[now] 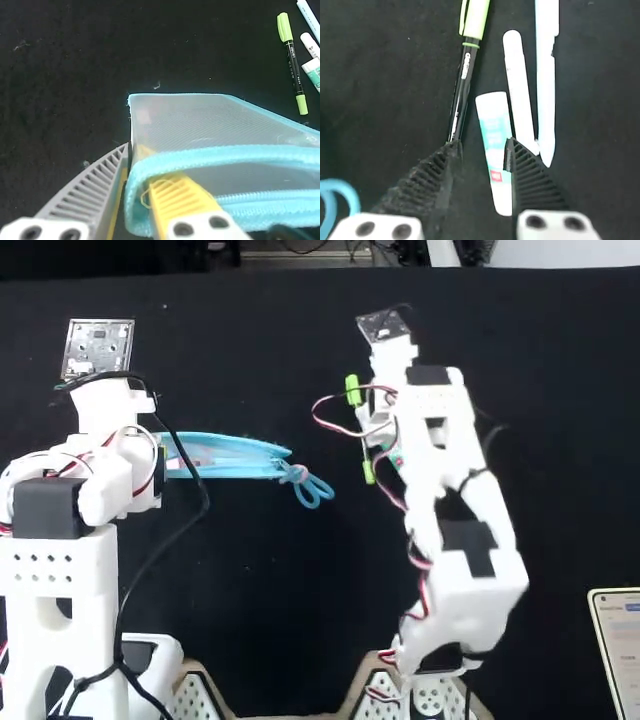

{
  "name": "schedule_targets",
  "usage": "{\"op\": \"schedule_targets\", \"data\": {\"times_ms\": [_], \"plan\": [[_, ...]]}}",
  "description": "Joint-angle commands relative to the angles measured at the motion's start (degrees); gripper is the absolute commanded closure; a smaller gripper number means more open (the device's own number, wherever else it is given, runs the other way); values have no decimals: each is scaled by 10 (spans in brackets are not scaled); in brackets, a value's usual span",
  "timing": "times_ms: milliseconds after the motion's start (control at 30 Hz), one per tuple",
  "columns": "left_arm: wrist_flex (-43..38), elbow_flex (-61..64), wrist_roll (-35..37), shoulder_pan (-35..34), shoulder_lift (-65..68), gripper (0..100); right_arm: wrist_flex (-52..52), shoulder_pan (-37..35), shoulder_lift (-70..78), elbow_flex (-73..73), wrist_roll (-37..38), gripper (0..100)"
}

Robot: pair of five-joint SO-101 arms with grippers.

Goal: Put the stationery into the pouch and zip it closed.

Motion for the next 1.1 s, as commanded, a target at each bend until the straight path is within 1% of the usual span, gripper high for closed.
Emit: {"op": "schedule_targets", "data": {"times_ms": [0,133,467,600,633,700,833,933,1000,1067], "plan": [[4,-7,3,-1,3,970,-8,-2,54,-87,7,864],[4,-7,3,-1,3,970,-7,1,108,-129,36,865],[4,-7,3,-1,3,970,-6,13,194,-189,75,875],[4,-7,3,-1,3,970,-6,26,196,-193,69,993],[4,-7,3,-1,3,970,-6,31,188,-191,58,979],[4,-7,3,-1,3,970,-4,46,162,-187,22,989],[4,-7,3,-1,3,970,84,50,81,-189,-11,988],[4,-7,3,-1,3,970,158,24,-2,-183,-11,988],[4,-7,3,-1,3,970,189,5,-65,-167,-14,988],[4,-7,3,-1,3,970,209,-15,-133,-141,-33,988]]}}
